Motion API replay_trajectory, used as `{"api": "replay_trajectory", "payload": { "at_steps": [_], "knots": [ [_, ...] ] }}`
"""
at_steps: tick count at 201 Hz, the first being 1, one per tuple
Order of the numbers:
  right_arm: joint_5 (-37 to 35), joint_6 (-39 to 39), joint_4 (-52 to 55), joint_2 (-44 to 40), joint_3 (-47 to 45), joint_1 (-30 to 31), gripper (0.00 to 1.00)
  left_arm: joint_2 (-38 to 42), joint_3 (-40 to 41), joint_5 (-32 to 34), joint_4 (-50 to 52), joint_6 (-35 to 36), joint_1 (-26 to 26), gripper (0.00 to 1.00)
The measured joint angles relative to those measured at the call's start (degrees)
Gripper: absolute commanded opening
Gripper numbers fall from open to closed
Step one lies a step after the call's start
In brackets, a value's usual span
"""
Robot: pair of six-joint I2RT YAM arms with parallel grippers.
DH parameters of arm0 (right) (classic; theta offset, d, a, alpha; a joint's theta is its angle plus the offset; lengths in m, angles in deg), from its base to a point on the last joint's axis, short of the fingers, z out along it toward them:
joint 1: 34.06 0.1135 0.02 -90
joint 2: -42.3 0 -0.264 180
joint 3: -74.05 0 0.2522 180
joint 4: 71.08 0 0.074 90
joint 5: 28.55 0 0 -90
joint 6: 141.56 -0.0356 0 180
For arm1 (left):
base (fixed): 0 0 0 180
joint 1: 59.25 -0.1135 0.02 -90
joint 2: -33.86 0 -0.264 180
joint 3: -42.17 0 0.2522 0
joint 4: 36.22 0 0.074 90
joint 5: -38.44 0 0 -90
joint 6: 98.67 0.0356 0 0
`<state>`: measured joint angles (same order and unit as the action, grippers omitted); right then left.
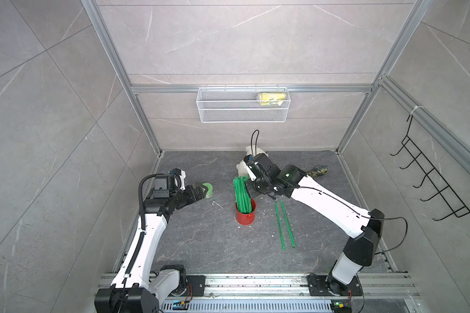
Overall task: Take the straws out of the storage container
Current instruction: Pick up the straw from the container.
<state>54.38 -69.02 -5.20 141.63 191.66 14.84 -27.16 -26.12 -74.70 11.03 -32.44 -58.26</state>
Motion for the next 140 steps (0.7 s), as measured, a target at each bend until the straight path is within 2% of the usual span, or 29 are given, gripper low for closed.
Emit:
{"api": "replay_trajectory", "payload": {
  "at_steps": [58, 140],
  "knots": [
    [-1.3, 1.5, 6.2, -2.5, 8.0, 0.0, 0.07, 0.0, 0.0, 0.0, 0.0, 0.0, 0.0, 1.0],
    [-8.9, 5.2, 18.5, -4.7, 17.7, -1.0, 0.07, 0.0, 0.0, -0.2, 0.0, 0.0, 0.0, 1.0]
  ]
}}
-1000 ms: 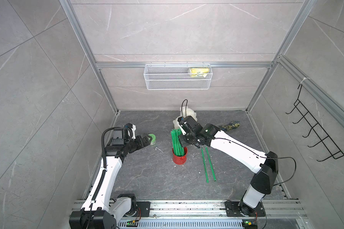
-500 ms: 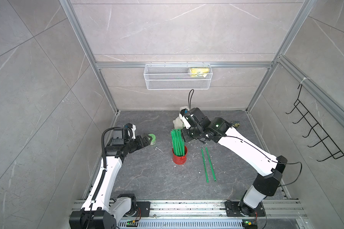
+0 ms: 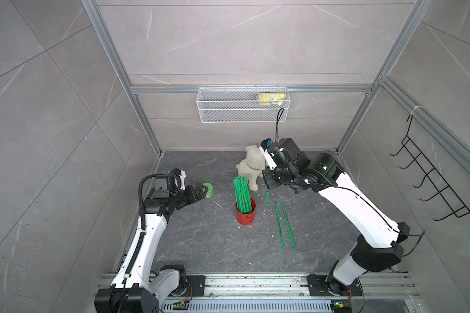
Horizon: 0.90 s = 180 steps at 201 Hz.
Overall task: Take the straws out of the storage container
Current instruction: Pick up the straw from the container, then place the straw at the center of the board.
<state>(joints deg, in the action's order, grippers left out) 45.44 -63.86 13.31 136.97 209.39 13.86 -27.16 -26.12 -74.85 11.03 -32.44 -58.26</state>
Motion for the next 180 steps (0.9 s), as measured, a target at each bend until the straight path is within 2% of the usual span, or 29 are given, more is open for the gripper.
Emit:
{"api": "replay_trajectory", "payload": {
  "at_steps": [32, 66, 106, 180],
  "knots": [
    [-2.0, 1.3, 3.2, -2.1, 2.1, -2.9, 0.07, 0.0, 0.0, -0.4, 0.0, 0.0, 0.0, 1.0],
    [-1.9, 2.1, 4.4, -4.7, 0.6, -9.1, 0.07, 0.0, 0.0, -1.0, 0.0, 0.0, 0.0, 1.0],
    [1.0, 3.1, 3.5, -8.3, -8.7, -17.1, 0.07, 0.0, 0.0, -1.0, 0.0, 0.0, 0.0, 1.0],
    [8.8, 2.8, -1.9, -9.8, -27.3, -26.4, 0.06, 0.0, 0.0, -1.0, 0.0, 0.0, 0.0, 1.0]
  ]
}}
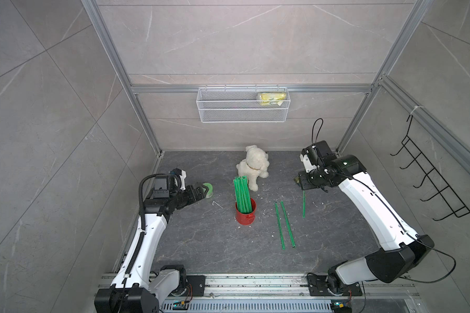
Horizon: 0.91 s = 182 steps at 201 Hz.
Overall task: Take the straws out of the storage container
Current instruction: Place the straw at the center of the board.
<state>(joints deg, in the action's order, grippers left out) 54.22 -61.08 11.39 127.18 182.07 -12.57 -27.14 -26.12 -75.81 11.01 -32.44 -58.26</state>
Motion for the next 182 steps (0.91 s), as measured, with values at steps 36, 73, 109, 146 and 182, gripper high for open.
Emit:
{"api": "replay_trajectory", "payload": {
  "at_steps": [36, 73, 109, 146, 182],
  "knots": [
    [2.6, -1.4, -2.4, -0.6, -7.8, -2.6, 0.06, 0.0, 0.0, 0.0, 0.0, 0.0, 0.0, 1.0],
    [4.3, -2.7, -3.3, -0.2, -12.8, -3.7, 0.07, 0.0, 0.0, 0.0, 0.0, 0.0, 0.0, 1.0],
    [5.0, -3.1, -3.9, 3.5, -14.2, -3.8, 0.07, 0.0, 0.0, 0.0, 0.0, 0.0, 0.0, 1.0],
    [5.5, -3.8, -4.3, 8.5, -15.0, -3.8, 0.07, 0.0, 0.0, 0.0, 0.0, 0.0, 0.0, 1.0],
    [6.2, -4.0, -5.4, 12.0, -16.1, -3.8, 0.07, 0.0, 0.0, 0.0, 0.0, 0.0, 0.0, 1.0]
  ]
}}
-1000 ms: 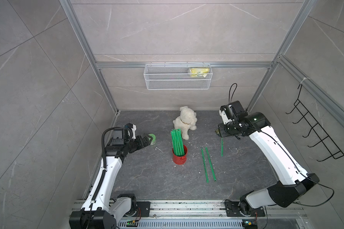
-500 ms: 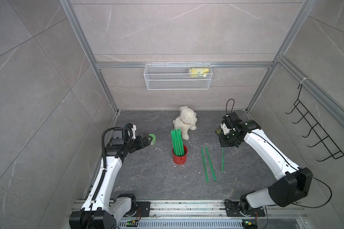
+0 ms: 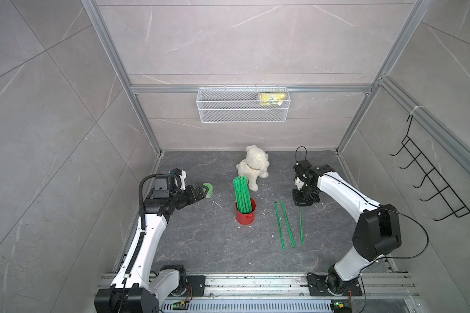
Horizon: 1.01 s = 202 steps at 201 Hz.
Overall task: Take the straws out of the storage container
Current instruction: Place the straw at the center of the board.
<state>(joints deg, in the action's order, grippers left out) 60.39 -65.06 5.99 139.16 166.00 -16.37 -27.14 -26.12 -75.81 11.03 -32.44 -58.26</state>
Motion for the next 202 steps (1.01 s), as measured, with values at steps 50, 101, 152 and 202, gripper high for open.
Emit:
{"api": "replay_trajectory", "payload": {
  "at_steps": [50, 101, 152, 202],
  "knots": [
    [0.8, 0.0, -1.3, 3.7, -0.7, 0.0, 0.08, 0.0, 0.0, 0.0, 0.0, 0.0, 0.0, 1.0],
    [1.5, 0.0, -2.5, 7.7, -0.7, 0.0, 0.09, 0.0, 0.0, 0.0, 0.0, 0.0, 0.0, 1.0],
    [1.8, 0.0, -4.0, 11.1, -0.6, 0.0, 0.1, 0.0, 0.0, 0.0, 0.0, 0.0, 0.0, 1.0],
    [2.0, -0.2, -5.3, 13.7, -0.5, 0.0, 0.12, 0.0, 0.0, 0.0, 0.0, 0.0, 0.0, 1.0]
  ]
}}
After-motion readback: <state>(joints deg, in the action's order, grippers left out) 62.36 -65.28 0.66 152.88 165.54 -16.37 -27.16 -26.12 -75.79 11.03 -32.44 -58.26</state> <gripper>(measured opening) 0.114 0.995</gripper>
